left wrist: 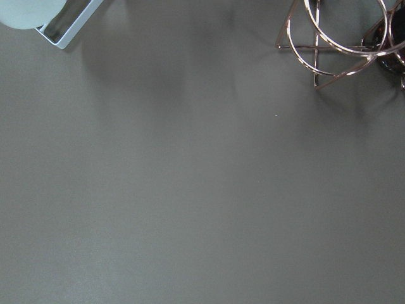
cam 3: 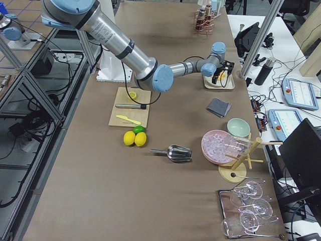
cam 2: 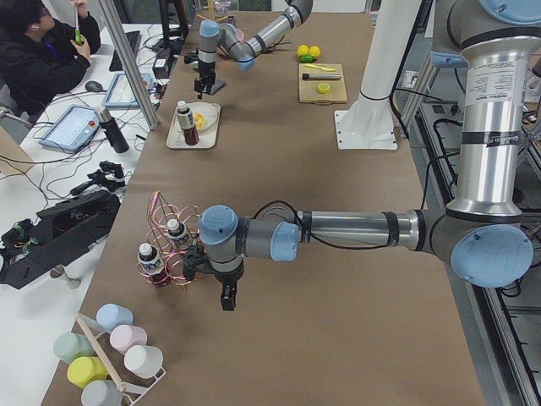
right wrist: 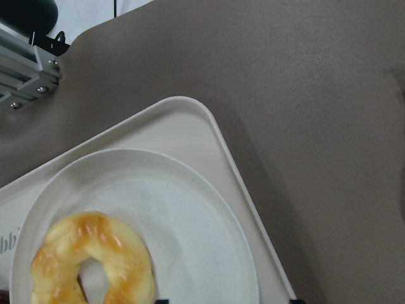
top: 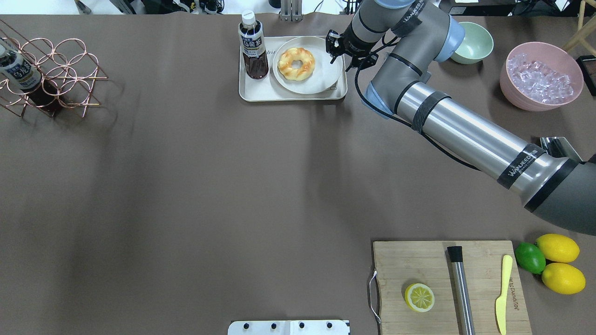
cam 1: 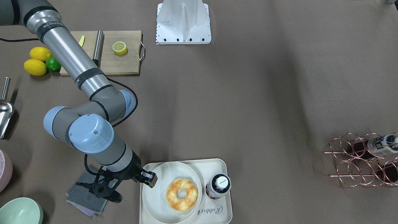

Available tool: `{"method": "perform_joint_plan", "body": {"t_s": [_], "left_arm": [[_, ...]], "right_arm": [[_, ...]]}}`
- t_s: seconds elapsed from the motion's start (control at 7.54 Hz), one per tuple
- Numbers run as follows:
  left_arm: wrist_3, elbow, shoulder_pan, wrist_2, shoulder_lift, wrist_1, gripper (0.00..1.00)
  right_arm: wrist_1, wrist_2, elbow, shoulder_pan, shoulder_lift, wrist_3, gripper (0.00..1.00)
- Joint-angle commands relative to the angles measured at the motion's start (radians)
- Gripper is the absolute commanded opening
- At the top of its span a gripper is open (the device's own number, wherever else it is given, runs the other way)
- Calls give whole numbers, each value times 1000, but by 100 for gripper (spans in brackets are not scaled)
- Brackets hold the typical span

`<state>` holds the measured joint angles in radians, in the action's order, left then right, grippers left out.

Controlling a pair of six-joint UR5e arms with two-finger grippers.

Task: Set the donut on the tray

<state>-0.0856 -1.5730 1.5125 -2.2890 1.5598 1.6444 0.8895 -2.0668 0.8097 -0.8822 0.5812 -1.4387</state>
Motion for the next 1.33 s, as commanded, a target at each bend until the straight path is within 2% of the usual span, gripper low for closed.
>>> {"method": "perform_joint_plan", "body": {"t_s": [0.0, 0.13, 0.27, 0.53, 0.8, 0.93, 1.06, 1.19], "left_arm": [[1, -1, 0, 0, 0, 0, 98], [1, 1, 0, 0, 2, 0, 98], [1, 1, 0, 0, 0, 0, 98], [3, 2, 0, 0, -1, 0, 98], [3, 7, 0, 0, -1, 0, 98], [3, 8, 0, 0, -1, 0, 98], [3, 7, 0, 0, -1, 0, 98], [4, 8, 0, 0, -1, 0, 98]], "right_arm": [[9, -21, 99, -42, 84, 68, 100], [31, -129, 164, -102, 165, 142, 100], [119, -209, 254, -148, 216, 231, 100], [431, -225, 520, -211, 317, 363, 100], [735, -220, 777, -271, 460, 643, 100], [819, -217, 857, -302, 548, 797, 100], [828, -222, 897, -345, 666, 966, 100], [832, -220, 893, -390, 739, 1112, 100]]}}
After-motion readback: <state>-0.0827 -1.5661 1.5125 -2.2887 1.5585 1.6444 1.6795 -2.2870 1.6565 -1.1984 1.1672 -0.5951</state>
